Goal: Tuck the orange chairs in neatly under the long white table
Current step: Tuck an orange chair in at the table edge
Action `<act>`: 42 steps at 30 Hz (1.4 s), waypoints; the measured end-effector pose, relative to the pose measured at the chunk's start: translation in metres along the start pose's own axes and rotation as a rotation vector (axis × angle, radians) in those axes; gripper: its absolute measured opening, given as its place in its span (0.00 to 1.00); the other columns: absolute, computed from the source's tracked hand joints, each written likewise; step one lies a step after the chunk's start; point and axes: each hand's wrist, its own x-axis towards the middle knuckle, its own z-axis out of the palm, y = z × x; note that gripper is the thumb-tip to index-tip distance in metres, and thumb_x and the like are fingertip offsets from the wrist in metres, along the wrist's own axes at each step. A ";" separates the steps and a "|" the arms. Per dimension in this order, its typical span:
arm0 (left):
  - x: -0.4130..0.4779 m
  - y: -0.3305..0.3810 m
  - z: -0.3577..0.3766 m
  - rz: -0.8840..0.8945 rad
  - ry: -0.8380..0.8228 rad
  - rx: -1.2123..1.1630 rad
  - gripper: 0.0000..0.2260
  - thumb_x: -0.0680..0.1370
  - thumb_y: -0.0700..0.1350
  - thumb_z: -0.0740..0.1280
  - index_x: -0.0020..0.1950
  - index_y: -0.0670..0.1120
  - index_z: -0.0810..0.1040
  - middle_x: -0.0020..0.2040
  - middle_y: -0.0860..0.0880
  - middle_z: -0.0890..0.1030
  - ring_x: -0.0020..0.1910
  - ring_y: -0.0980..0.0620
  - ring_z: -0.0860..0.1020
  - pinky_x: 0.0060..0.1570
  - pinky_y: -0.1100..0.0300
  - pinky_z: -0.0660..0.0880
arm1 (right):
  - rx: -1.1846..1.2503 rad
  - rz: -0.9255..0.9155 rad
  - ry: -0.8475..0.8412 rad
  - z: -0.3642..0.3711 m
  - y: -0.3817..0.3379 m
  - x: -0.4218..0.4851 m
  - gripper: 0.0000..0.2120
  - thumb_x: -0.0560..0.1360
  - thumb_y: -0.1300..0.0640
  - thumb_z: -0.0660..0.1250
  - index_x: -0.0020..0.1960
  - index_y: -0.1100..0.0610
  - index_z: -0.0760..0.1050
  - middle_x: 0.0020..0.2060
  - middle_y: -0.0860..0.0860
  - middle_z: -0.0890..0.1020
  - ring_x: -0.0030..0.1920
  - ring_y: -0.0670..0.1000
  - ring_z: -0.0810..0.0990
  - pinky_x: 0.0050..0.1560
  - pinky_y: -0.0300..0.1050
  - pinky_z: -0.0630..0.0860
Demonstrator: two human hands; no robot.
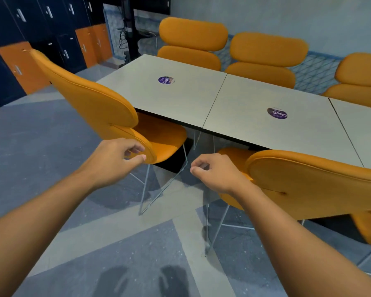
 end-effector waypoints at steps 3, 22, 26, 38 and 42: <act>0.006 -0.027 -0.015 -0.017 0.001 0.003 0.12 0.77 0.53 0.68 0.58 0.50 0.80 0.55 0.53 0.81 0.53 0.55 0.78 0.49 0.59 0.72 | -0.009 0.041 -0.017 0.014 -0.011 0.018 0.15 0.81 0.48 0.64 0.63 0.51 0.80 0.58 0.48 0.83 0.55 0.47 0.79 0.52 0.42 0.75; 0.185 -0.173 -0.112 0.063 0.134 0.072 0.11 0.77 0.51 0.68 0.56 0.50 0.82 0.51 0.54 0.82 0.50 0.57 0.78 0.48 0.62 0.71 | 0.155 0.180 0.049 0.037 -0.053 0.240 0.28 0.77 0.39 0.66 0.75 0.45 0.68 0.72 0.47 0.73 0.68 0.52 0.73 0.66 0.52 0.72; 0.226 -0.195 -0.138 0.067 0.197 0.054 0.12 0.78 0.51 0.67 0.59 0.50 0.81 0.54 0.54 0.82 0.53 0.56 0.77 0.50 0.60 0.71 | 0.224 0.178 0.076 0.032 -0.070 0.287 0.32 0.76 0.33 0.65 0.76 0.43 0.66 0.72 0.46 0.73 0.67 0.51 0.74 0.59 0.47 0.70; 0.307 -0.288 -0.172 0.054 0.049 0.118 0.15 0.78 0.53 0.66 0.63 0.51 0.79 0.62 0.52 0.79 0.56 0.56 0.73 0.53 0.59 0.69 | 0.281 0.143 0.014 0.042 -0.145 0.373 0.34 0.72 0.28 0.63 0.75 0.41 0.67 0.70 0.44 0.75 0.67 0.50 0.75 0.62 0.47 0.72; 0.327 -0.324 -0.182 0.117 0.005 0.133 0.15 0.78 0.54 0.66 0.62 0.51 0.79 0.61 0.51 0.79 0.58 0.52 0.75 0.53 0.57 0.70 | 0.251 0.191 0.017 0.055 -0.172 0.384 0.39 0.68 0.25 0.62 0.75 0.41 0.68 0.69 0.43 0.75 0.66 0.49 0.75 0.64 0.51 0.73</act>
